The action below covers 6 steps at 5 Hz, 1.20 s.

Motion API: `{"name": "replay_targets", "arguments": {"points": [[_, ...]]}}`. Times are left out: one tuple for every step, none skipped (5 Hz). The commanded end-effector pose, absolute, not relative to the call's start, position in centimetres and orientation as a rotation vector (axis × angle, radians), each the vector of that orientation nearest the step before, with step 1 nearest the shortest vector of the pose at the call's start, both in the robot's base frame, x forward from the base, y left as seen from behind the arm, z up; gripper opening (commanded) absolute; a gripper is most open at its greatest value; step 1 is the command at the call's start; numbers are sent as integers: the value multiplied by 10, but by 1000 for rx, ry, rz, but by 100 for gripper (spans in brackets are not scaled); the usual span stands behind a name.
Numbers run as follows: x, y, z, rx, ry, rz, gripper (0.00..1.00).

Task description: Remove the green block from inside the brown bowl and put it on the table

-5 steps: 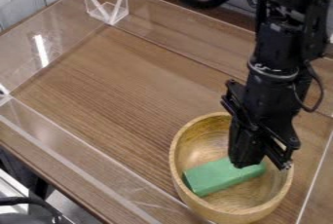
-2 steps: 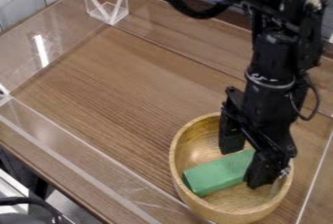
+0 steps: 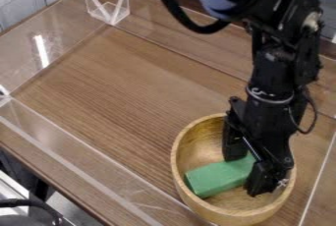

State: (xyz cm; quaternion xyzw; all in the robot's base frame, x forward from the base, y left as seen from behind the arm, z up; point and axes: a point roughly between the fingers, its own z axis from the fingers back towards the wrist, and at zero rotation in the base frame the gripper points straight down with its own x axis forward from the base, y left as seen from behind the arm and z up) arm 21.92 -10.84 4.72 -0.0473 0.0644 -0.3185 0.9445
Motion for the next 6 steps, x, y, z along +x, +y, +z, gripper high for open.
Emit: {"name": "replay_targets", "arguments": {"points": [[226,-111,48,-94,83,-670,100],[228,-111,41,-90,78,-671,100],[228,-111,33,-85,71,-671,100],[228,-111,28,-83,67,-665,0],[226,-112,30,-85,73,-650,0],[224,-113,34,-89,83,-628,0]]}}
